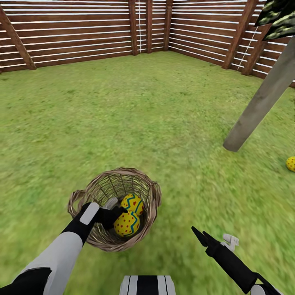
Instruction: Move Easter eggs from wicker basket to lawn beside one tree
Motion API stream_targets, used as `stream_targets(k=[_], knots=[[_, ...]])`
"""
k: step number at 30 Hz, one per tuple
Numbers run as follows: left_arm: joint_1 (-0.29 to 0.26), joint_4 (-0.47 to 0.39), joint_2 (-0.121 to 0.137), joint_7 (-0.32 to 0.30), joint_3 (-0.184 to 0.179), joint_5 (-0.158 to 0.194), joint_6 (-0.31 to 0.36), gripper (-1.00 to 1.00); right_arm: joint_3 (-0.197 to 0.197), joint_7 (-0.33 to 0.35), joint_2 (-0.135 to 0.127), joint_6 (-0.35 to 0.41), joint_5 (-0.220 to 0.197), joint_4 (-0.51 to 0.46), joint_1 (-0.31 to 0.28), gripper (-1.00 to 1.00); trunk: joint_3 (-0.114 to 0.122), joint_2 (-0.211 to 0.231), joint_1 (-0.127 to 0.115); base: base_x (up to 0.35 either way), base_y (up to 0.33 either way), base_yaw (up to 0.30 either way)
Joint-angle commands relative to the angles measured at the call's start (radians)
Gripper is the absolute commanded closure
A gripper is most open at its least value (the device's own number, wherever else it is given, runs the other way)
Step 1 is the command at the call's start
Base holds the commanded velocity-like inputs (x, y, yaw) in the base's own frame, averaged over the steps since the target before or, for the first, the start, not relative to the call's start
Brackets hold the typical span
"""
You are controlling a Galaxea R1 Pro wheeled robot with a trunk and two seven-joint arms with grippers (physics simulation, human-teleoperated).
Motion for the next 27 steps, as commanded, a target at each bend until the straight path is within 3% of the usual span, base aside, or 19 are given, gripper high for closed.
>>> stream_targets(k=[1, 9, 20, 27], knots=[[0.0, -0.002, -0.002, 0.012, 0.006, 0.01, 0.004, 1.0, -0.002, 0.001, 0.001, 0.008, -0.006, -0.001, 0.0, -1.0, -0.001, 0.0, 0.0, 0.0, 0.0, 0.0], [0.0, -0.003, -0.001, 0.013, 0.006, 0.01, 0.006, 1.0, -0.002, 0.001, 0.001, 0.007, -0.006, -0.001, 0.0, -1.0, 0.007, 0.0, -0.001, 0.0, 0.0, 0.0], [0.0, -0.005, -0.001, 0.019, 0.006, 0.01, 0.012, 1.0, -0.002, 0.001, 0.001, 0.008, -0.006, -0.001, 0.0, -1.0, 0.05, 0.003, -0.006, 0.0, 0.0, 0.0], [0.0, -0.005, -0.001, 0.019, 0.006, 0.009, 0.014, 1.0, -0.002, 0.001, 0.0, 0.008, -0.006, -0.001, 0.0, -1.0, 0.065, 0.004, -0.008, 0.0, 0.0, 0.0]])
